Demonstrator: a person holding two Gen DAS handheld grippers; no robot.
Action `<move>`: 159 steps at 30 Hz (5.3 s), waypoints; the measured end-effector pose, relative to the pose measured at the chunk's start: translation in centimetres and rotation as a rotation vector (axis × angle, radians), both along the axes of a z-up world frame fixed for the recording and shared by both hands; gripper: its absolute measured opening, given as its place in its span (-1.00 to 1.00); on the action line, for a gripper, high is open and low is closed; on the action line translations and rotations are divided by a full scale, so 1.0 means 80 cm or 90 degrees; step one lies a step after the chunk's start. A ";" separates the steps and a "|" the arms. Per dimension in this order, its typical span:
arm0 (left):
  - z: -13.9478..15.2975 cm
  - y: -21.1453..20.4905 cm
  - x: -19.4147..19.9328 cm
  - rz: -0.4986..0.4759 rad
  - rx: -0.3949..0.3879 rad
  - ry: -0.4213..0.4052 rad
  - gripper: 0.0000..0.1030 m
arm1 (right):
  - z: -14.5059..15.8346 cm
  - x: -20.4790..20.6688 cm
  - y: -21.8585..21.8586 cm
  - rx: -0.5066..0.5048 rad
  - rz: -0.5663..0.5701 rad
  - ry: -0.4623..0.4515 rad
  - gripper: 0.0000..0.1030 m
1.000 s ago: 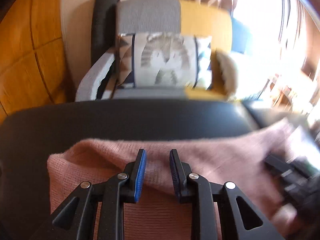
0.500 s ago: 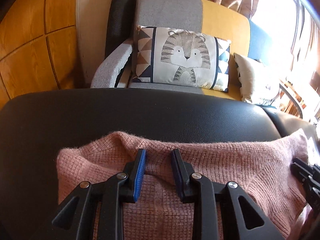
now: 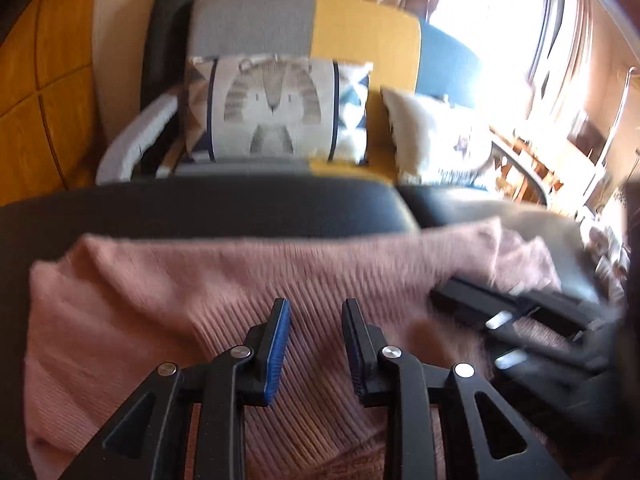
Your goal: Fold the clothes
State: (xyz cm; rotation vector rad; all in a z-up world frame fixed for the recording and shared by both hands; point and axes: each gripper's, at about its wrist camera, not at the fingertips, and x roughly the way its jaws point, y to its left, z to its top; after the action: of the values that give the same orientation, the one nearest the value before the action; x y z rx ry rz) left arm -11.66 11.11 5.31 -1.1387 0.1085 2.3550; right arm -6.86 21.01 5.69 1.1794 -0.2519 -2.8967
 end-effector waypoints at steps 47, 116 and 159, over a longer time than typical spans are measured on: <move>-0.003 -0.047 0.023 -0.033 0.074 0.007 -0.46 | -0.026 0.018 -0.018 0.019 0.021 0.005 -0.61; -0.024 -0.057 0.148 -0.113 -0.004 0.006 -0.30 | -0.043 0.226 0.185 0.066 -0.174 -0.112 -0.65; -0.025 -0.078 0.297 -0.308 -0.073 0.061 -0.15 | -0.035 0.364 0.053 -0.072 0.011 -0.119 -0.57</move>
State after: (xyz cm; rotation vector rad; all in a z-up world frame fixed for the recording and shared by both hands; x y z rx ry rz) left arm 12.06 4.89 3.31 -0.9230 0.5010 1.9854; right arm 22.27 25.22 2.91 1.4244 -0.3992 -2.7180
